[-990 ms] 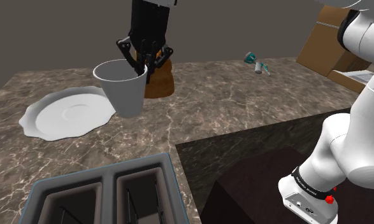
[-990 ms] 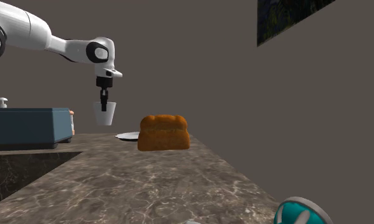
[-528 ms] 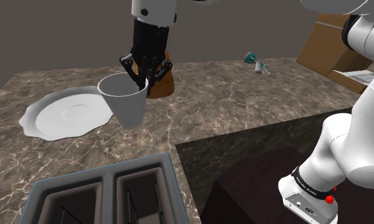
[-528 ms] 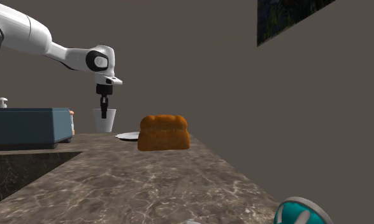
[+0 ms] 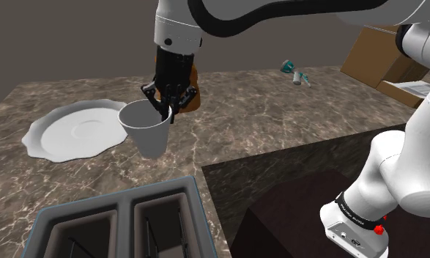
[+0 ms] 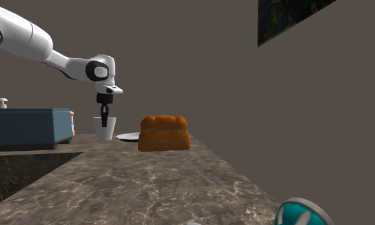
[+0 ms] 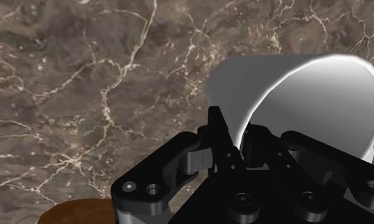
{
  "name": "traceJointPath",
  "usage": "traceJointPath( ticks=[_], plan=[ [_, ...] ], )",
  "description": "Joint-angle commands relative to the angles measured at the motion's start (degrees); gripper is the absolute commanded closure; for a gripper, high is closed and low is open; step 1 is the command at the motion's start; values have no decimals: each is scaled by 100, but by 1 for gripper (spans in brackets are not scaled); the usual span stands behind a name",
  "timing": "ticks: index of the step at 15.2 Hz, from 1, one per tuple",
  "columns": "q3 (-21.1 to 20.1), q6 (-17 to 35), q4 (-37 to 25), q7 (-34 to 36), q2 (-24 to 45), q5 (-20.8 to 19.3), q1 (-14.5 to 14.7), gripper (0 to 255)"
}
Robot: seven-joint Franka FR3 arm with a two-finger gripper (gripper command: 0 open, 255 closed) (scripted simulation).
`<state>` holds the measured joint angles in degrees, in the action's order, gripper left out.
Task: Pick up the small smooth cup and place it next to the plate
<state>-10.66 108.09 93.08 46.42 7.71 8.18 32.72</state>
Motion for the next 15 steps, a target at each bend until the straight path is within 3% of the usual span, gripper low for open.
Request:
traceJointPath(
  ticks=[1, 10, 11, 15],
  plan=[
    [0, 155, 160, -25, -8, 9, -1, 255],
    [-1, 297, 300, -45, -5, 16, 0, 255],
    [-1, 297, 300, -45, -6, 16, 0, 0],
    [-1, 297, 300, -45, -5, 16, 0, 0]
  ],
)
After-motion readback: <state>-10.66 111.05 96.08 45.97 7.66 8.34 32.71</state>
